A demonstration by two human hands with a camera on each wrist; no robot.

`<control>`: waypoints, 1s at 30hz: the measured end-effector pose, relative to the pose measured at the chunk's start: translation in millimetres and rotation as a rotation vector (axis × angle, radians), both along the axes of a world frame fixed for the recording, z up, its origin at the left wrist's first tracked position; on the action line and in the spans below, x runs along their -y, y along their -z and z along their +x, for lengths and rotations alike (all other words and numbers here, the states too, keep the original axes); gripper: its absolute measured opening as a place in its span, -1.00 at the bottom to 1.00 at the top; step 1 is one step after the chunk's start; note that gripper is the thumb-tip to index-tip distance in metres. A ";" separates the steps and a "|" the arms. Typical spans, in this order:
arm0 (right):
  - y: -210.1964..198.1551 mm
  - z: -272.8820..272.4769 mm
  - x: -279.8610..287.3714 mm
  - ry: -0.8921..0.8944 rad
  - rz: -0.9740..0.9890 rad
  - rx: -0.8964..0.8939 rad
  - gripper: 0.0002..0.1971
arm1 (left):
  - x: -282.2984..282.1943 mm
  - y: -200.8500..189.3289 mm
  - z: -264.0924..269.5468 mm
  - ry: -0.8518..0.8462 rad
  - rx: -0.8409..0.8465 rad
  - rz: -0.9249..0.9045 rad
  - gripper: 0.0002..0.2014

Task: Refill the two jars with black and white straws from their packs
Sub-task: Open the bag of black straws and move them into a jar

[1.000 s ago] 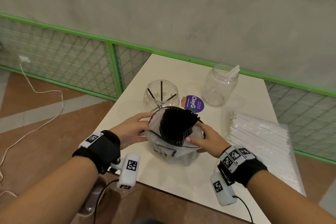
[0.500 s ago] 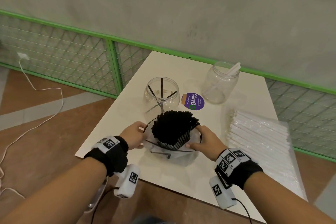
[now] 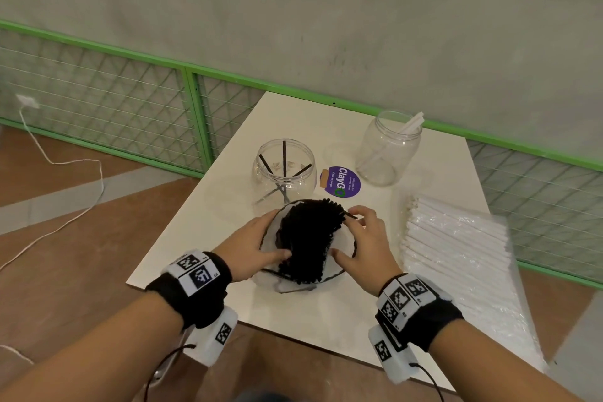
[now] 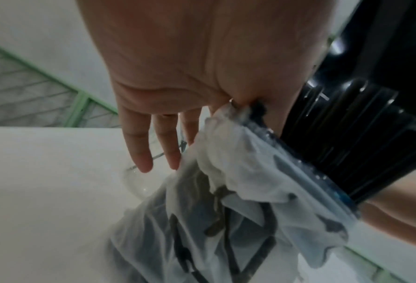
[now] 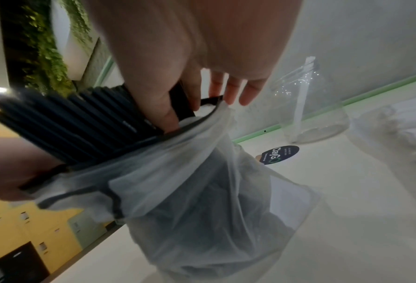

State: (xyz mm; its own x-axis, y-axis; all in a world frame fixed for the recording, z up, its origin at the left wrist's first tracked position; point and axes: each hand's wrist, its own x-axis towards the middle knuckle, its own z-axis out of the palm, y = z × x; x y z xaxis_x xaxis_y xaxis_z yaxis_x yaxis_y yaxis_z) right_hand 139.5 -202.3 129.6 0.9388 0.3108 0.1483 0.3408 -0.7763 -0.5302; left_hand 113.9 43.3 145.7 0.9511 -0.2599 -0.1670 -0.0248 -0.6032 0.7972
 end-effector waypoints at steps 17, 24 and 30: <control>17.5 4.9 -18.5 -0.146 0.234 -0.414 0.16 | 2.0 4.1 -10.5 -0.289 -0.543 -0.603 -0.68; 7.0 10.0 -15.2 -0.076 0.355 -0.426 -0.58 | -28.5 0.9 -14.2 -0.408 -0.496 -0.826 -0.50; 16.2 12.8 -13.5 -0.060 0.363 -0.466 -0.56 | -41.1 16.5 -16.8 -0.547 -0.430 -0.612 -0.73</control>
State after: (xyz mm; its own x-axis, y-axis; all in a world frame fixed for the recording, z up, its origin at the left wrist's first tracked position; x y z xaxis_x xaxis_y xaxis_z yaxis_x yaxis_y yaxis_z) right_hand 152.3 -188.8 113.4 0.9126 0.3723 -0.1689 0.0460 -0.5040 -0.8625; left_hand 97.1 84.4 129.2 0.8555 0.0474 -0.5156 0.5108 0.0857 0.8554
